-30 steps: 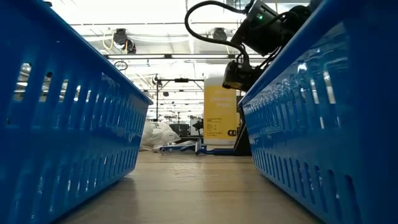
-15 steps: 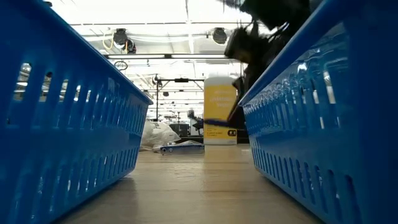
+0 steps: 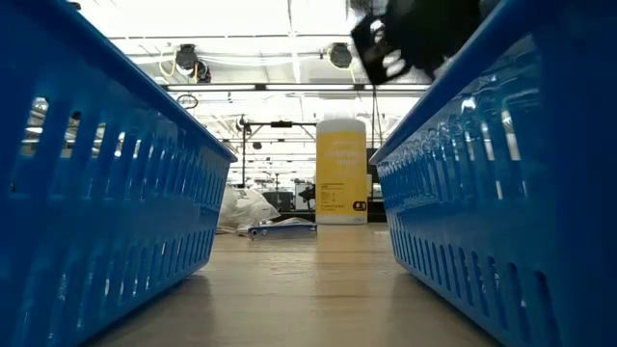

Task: Pick & Place Travel size toiletries
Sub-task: Put the blue razor into the blue basket, then put the silver nail cutter into the blue basket

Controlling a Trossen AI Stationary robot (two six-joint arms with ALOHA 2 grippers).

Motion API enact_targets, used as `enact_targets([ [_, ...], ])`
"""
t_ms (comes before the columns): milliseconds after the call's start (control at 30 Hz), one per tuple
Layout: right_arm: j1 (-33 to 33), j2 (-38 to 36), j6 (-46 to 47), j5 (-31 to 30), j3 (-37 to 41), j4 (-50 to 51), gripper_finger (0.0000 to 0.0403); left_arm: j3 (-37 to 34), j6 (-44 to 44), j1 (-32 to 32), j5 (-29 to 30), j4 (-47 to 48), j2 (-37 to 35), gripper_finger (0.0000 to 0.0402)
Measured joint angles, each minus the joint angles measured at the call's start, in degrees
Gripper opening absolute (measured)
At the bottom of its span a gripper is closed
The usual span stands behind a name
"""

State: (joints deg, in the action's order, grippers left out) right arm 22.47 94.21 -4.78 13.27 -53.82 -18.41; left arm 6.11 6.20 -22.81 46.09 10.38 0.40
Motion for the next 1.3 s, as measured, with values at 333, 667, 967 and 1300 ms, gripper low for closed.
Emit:
enact_targets([
  [333, 6.82, 0.11, 0.85, 3.68, -0.02, -2.10, 0.0019, 0.00, 0.00, 0.00, 0.00, 0.03, 0.00, 0.0239],
  [667, 8.37, 0.11, 1.16, 3.36, -0.02, -0.20, 0.0049, 0.00, 0.00, 0.00, 0.00, 0.03, 0.00, 0.0239],
  [967, 8.29, 0.11, 1.01, 3.15, -0.02, -0.19, 0.0099, 0.00, 0.01, 0.00, 0.00, 0.03, 0.00, 0.0239],
  [1300, 7.57, 0.10, 0.63, 0.29, -0.02, -0.20, 0.0093, 0.00, 0.02, 0.00, 0.00, 0.03, 0.00, 0.0239],
])
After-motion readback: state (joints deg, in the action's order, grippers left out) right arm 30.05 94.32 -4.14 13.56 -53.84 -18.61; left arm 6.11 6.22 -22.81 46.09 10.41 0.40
